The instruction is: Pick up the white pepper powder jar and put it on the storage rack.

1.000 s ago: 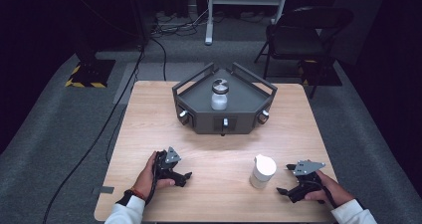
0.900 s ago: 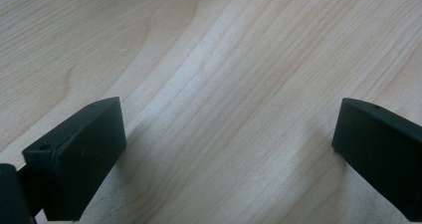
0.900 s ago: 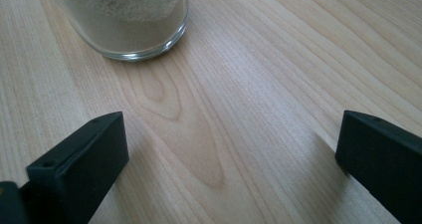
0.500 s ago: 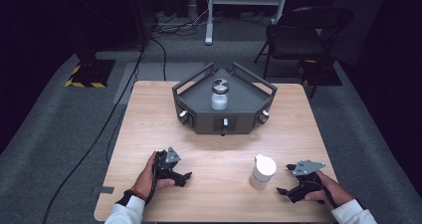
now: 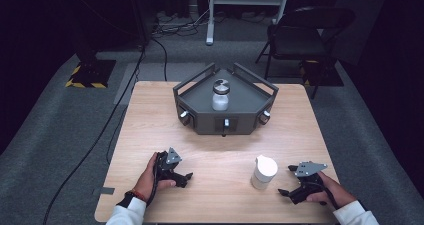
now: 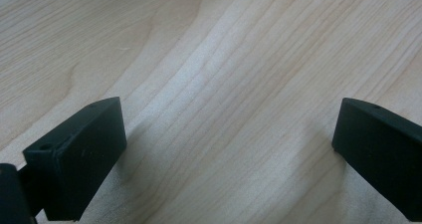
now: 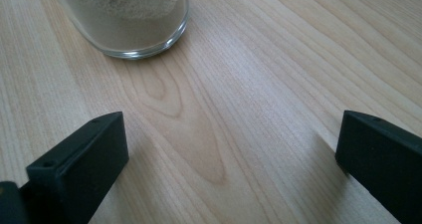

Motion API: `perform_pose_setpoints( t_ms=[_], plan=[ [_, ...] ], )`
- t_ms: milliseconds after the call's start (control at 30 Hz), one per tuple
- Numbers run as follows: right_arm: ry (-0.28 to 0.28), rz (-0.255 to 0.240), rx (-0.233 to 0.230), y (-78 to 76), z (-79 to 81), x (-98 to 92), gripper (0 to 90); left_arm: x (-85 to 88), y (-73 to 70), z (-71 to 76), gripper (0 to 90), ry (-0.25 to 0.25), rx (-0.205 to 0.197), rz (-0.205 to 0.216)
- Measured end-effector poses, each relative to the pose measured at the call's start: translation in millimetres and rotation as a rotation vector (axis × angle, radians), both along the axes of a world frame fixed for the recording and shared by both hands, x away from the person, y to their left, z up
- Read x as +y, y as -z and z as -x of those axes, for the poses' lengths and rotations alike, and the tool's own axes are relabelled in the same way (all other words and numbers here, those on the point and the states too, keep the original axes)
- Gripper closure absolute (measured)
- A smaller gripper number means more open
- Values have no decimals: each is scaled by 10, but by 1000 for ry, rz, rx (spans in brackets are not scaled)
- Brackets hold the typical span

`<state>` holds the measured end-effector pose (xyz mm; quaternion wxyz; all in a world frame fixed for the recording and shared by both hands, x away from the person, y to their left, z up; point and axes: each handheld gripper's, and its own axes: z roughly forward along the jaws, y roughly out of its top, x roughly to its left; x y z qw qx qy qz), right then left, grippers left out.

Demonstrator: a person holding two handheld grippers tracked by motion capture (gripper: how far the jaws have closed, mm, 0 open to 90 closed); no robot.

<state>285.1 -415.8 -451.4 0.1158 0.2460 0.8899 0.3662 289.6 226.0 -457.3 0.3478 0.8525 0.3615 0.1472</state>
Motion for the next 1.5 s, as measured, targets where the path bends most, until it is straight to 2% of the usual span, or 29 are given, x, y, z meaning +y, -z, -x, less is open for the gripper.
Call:
perform_pose_setpoints(
  t_ms=[367,500,633,767,900,1033,1233,1500],
  plan=[
    [13,0,-1,0,24,8,0,0,-1,-5,0,0,2,1],
    [0,36,-5,-62,25,64,4,-8,-2,-6,0,-1,2,1],
    [-19,13,11,-72,8,55,13,-8,-2,-6,0,-1,2,1],
    [-17,-16,-11,-99,38,36,13,-9,-2,-6,0,-1,2,1],
    [-45,-36,-26,-139,55,26,14,-9,-1,-6,0,-2,2,1],
    [-48,-52,-55,-169,91,30,13,-9,-1,-6,1,-1,2,1],
    [-58,-38,-95,-213,133,64,13,-13,-2,-3,0,-3,2,1],
    [-72,-48,-118,-263,143,121,13,-14,-2,-4,0,-3,2,0]
  ],
)
